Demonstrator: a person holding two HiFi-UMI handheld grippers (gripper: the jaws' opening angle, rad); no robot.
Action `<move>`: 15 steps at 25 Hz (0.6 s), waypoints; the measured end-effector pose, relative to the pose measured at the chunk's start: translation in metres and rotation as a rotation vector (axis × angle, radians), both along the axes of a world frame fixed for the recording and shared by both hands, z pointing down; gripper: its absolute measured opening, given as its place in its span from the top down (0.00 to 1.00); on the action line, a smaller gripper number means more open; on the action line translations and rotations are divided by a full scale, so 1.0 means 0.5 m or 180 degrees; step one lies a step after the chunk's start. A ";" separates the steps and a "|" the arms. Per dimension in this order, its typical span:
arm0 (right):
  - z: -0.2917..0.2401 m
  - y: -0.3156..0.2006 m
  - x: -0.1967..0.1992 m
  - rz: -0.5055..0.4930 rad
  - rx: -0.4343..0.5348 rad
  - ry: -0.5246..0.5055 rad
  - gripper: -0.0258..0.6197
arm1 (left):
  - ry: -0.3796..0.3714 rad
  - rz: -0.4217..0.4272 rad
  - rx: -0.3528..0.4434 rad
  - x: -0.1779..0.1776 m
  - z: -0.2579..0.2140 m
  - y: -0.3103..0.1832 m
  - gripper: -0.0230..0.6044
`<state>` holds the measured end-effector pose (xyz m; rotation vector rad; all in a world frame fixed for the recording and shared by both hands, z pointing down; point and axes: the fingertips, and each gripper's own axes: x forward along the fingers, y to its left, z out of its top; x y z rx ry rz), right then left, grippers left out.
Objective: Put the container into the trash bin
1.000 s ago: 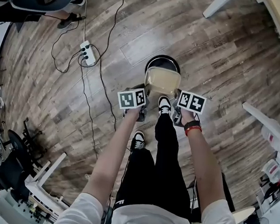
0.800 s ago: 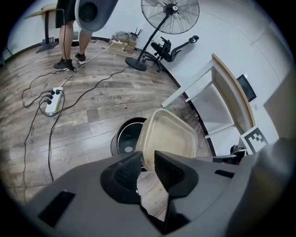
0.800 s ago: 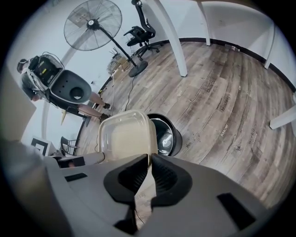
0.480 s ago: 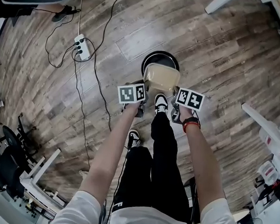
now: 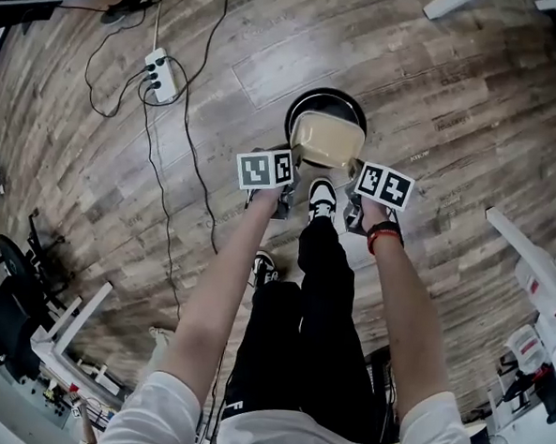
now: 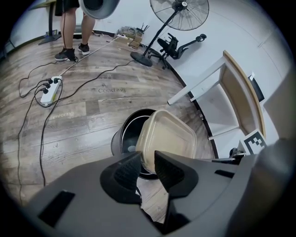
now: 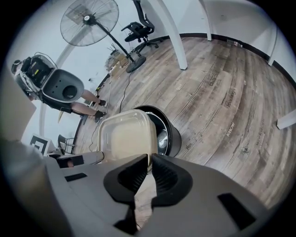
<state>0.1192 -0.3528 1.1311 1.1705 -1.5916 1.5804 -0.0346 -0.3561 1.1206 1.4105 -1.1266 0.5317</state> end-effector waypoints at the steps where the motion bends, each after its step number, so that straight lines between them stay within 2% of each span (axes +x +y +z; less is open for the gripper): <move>1: 0.009 0.003 0.000 0.0003 -0.0009 0.0009 0.90 | 0.0000 0.0013 -0.0011 0.000 0.008 0.002 0.80; 15: 0.096 -0.007 -0.025 -0.0048 0.0063 0.0024 0.88 | -0.0025 -0.0085 0.0008 -0.024 0.100 0.001 0.79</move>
